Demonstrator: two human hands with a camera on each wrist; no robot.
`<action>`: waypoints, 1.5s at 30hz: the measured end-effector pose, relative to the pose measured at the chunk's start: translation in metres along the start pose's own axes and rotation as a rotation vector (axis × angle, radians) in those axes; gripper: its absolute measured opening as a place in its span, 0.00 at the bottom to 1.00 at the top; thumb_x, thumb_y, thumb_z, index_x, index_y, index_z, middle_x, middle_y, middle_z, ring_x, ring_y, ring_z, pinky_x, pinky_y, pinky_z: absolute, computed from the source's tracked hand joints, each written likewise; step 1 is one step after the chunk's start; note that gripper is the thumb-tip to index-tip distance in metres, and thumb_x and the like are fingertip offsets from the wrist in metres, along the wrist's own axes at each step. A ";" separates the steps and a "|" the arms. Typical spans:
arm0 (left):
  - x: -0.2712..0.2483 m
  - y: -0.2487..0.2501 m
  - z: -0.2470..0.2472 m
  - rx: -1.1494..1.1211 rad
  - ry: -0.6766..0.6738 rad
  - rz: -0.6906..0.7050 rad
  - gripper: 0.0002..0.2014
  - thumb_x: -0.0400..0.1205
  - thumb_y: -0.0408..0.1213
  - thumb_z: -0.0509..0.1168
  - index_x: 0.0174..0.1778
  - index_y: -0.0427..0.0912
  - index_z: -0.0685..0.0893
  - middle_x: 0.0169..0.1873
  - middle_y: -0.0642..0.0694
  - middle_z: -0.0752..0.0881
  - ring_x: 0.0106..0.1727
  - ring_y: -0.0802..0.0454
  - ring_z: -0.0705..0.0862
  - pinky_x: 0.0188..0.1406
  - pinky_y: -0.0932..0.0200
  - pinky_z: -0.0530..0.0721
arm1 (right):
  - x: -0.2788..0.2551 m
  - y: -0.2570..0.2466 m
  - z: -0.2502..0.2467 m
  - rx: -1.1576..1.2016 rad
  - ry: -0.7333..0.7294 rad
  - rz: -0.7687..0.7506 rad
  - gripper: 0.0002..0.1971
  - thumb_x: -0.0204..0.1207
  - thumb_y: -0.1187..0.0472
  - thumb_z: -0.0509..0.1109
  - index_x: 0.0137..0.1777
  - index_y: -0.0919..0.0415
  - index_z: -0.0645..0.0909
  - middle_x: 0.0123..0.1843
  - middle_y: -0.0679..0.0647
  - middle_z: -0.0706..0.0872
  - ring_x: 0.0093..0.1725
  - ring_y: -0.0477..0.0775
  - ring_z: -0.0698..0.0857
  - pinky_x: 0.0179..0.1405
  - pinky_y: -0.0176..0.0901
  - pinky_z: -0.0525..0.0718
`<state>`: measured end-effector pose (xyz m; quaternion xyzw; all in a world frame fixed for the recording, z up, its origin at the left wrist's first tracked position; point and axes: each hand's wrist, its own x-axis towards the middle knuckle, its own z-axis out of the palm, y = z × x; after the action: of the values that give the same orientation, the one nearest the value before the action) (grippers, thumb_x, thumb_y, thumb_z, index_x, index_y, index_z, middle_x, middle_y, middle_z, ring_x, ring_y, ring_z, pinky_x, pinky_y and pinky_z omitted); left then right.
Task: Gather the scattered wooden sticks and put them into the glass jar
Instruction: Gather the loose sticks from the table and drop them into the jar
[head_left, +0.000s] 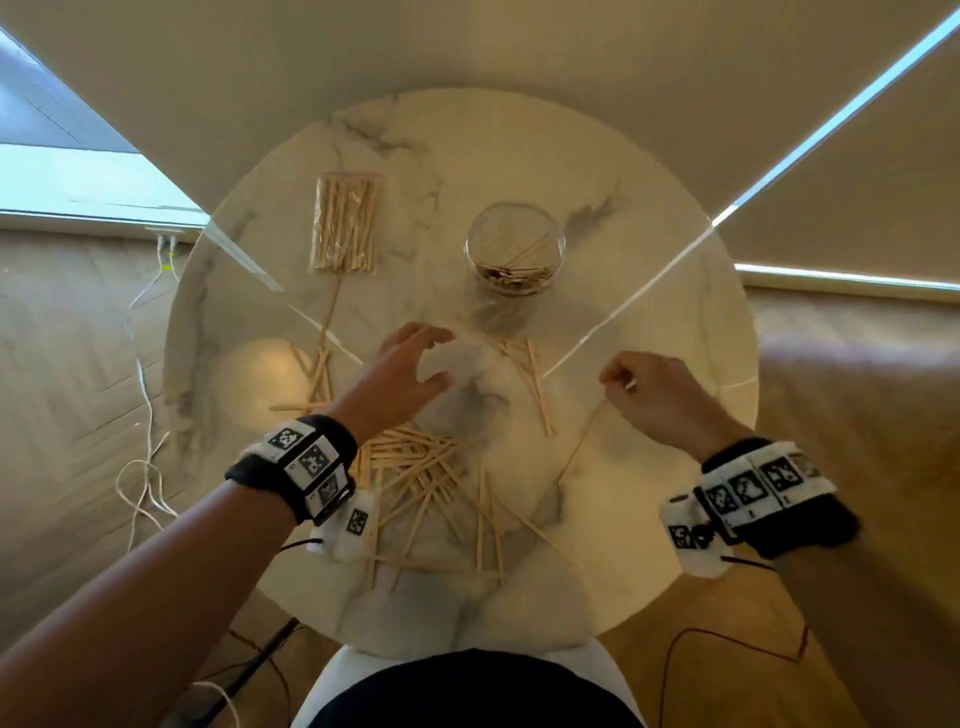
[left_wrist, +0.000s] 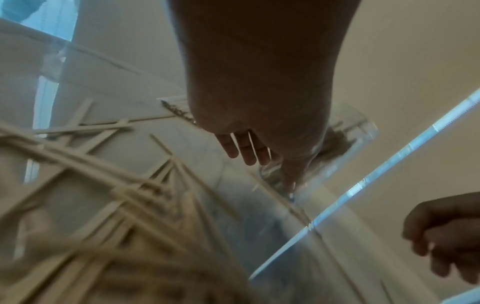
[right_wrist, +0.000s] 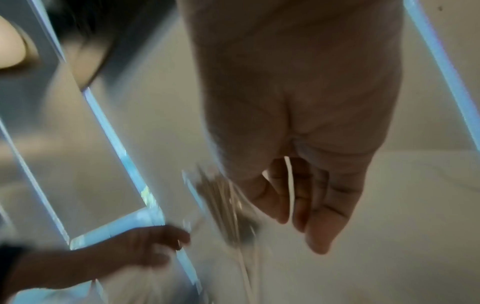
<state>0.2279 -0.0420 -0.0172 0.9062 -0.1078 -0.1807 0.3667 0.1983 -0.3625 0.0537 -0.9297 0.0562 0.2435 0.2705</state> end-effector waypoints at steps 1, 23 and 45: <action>-0.012 -0.004 0.009 0.050 -0.037 0.049 0.23 0.82 0.37 0.75 0.74 0.46 0.82 0.70 0.45 0.82 0.71 0.46 0.81 0.75 0.40 0.80 | -0.005 0.016 0.026 -0.065 -0.056 0.054 0.04 0.81 0.61 0.68 0.51 0.59 0.84 0.51 0.57 0.86 0.54 0.62 0.86 0.52 0.47 0.81; -0.112 -0.053 0.005 0.121 0.061 0.228 0.17 0.84 0.48 0.68 0.66 0.47 0.88 0.64 0.47 0.87 0.66 0.45 0.85 0.67 0.45 0.85 | 0.018 -0.061 0.157 -0.389 0.198 -0.267 0.20 0.79 0.63 0.71 0.71 0.58 0.80 0.66 0.61 0.79 0.61 0.67 0.80 0.56 0.59 0.81; -0.063 -0.043 -0.023 0.057 0.005 -0.278 0.21 0.86 0.44 0.67 0.75 0.45 0.77 0.71 0.35 0.76 0.69 0.30 0.80 0.64 0.34 0.85 | -0.036 -0.084 0.166 -0.003 0.280 0.149 0.19 0.78 0.53 0.69 0.65 0.61 0.79 0.64 0.61 0.78 0.62 0.65 0.78 0.57 0.59 0.82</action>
<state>0.1826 0.0238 -0.0164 0.9229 0.0145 -0.2243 0.3126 0.1164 -0.2045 -0.0105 -0.9483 0.1620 0.1309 0.2396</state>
